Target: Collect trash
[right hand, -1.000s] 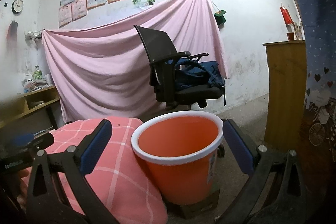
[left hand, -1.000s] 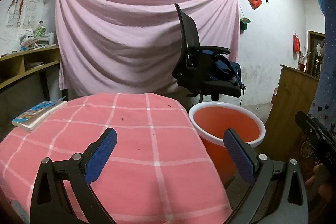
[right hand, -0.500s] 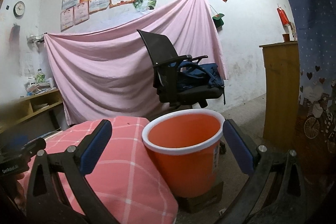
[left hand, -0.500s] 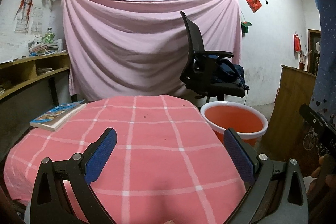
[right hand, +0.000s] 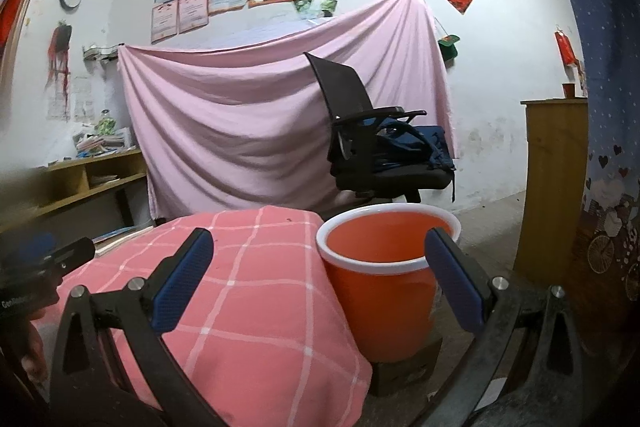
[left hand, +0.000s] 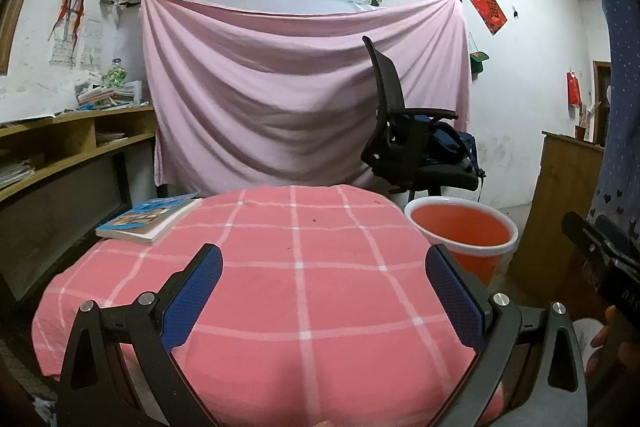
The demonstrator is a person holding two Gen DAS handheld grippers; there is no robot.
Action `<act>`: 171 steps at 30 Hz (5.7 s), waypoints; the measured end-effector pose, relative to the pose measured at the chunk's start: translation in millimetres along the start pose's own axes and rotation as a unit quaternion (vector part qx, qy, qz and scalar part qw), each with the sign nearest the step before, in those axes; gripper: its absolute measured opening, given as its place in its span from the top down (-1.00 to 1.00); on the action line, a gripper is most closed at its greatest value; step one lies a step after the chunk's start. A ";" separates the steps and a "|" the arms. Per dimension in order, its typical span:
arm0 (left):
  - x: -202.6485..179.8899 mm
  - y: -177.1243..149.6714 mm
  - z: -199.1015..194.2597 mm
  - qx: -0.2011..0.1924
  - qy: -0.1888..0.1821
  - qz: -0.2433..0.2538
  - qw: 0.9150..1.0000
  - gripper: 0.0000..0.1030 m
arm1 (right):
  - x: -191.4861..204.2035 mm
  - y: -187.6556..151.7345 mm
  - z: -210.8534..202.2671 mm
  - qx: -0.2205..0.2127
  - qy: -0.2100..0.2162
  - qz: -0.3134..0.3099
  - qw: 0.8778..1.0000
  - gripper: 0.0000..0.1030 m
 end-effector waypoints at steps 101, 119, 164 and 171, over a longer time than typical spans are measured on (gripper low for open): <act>31.3 -33.1 -20.1 -0.008 0.029 0.004 1.000 -0.93 | 43.2 -27.8 -10.0 0.041 -0.042 -0.042 0.997 -1.00; 32.6 -34.9 -21.4 -0.009 0.029 0.006 1.000 -0.93 | 44.5 -27.2 -11.5 0.041 -0.041 -0.040 0.998 -1.00; 40.8 -35.9 -19.8 0.009 0.036 0.029 0.999 -0.93 | 45.3 -27.7 -11.5 0.041 -0.041 -0.038 0.998 -1.00; 45.3 -38.0 -16.6 0.010 0.034 0.036 0.999 -0.93 | 46.4 -27.7 -11.8 0.041 -0.041 -0.038 0.998 -1.00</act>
Point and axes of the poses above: each gripper's, at about its wrist camera, not at the fingertips, and z roughly the way its jaws point, x to its left, y to its top, the point moved 3 cm from there along z, roughly the way its jaws point, and after that the axes turned 10 degrees about -x, right-handed, at the moved point
